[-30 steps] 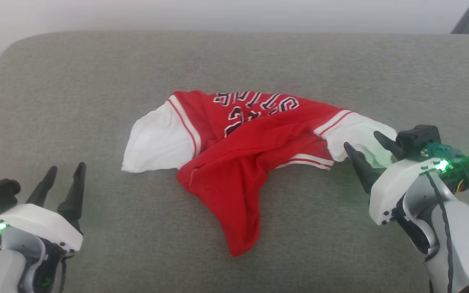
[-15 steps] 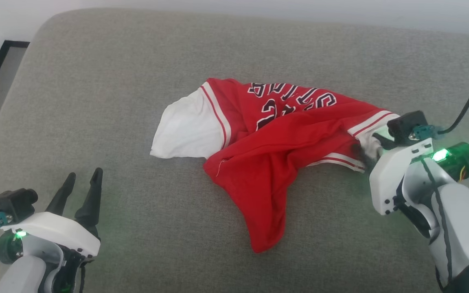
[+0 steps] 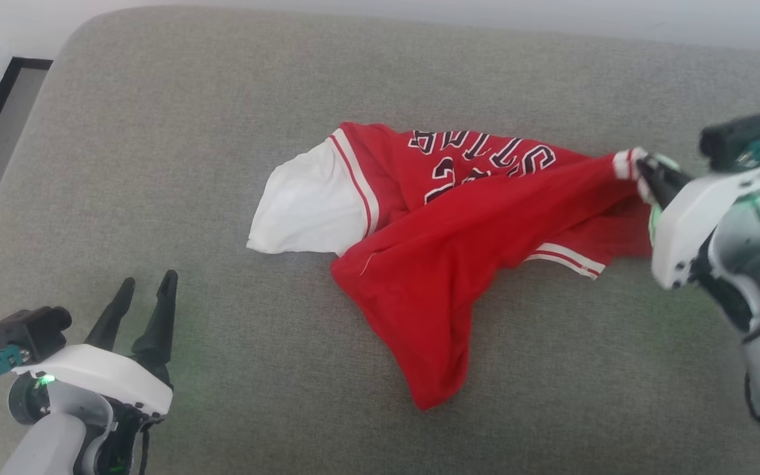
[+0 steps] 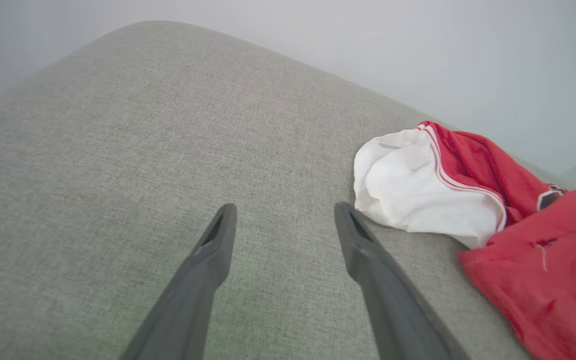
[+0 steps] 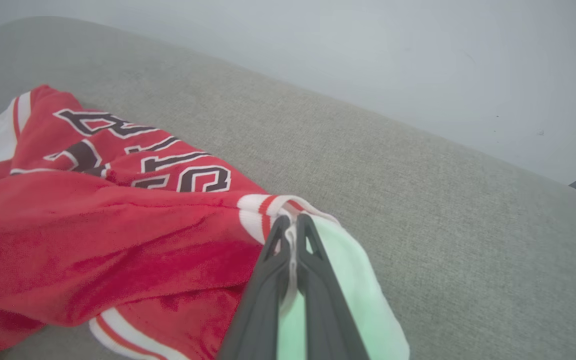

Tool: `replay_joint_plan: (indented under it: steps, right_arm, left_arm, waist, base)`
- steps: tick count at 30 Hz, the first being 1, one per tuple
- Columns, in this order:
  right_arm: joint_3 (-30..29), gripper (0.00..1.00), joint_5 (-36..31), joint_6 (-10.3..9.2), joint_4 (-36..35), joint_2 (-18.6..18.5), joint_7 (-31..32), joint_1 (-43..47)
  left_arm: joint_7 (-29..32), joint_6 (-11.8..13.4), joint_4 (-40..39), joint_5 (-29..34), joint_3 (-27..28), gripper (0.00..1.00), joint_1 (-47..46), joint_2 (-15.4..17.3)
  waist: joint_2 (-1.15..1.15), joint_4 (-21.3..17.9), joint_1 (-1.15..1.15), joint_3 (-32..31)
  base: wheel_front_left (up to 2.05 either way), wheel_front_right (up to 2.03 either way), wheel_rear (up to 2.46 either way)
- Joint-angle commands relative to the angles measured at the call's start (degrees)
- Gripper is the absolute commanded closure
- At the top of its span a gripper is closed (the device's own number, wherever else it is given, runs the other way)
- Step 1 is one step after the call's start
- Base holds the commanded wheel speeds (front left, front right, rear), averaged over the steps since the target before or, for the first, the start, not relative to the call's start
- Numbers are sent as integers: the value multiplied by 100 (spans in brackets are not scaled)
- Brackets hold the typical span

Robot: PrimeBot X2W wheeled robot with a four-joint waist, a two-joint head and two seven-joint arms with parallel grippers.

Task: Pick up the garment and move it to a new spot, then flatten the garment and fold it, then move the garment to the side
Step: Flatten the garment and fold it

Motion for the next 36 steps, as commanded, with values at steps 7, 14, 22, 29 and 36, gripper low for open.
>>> replay_joint_plan:
  steps: [7, 14, 22, 29, 36]
  right_arm:
    - [-229, 97, 21, -2, 644, -171, -197, -661]
    - [-287, 100, -122, -2, 1735, -226, -390, -1254]
    - [-35, 0, -42, -2, 2817, -155, -310, -1688]
    - [279, 0, 165, -2, 3020, -127, -418, -1882]
    - [759, 0, 657, -2, 2554, -186, -519, -1662]
  left_arm:
    - [-61, -102, 87, 120, -92, 0, -169, -77]
    - [-92, -197, 246, 150, -195, 0, -304, -145]
    - [-120, -256, 441, 156, -211, 0, -392, -142]
    - [-152, -291, 534, 130, -158, 0, -390, -96]
    - [-189, -252, 577, 174, -82, 0, -228, -35]
  waist:
    - [0, 127, 0, 95]
    - [0, 291, 0, 178]
    - [0, 274, 0, 175]
    - [0, 120, 0, 70]
    - [0, -75, 0, -132]
  base:
    - [0, 0, 0]
    - [0, 0, 0]
    - [0, 0, 0]
    - [0, 0, 0]
    - [0, 0, 0]
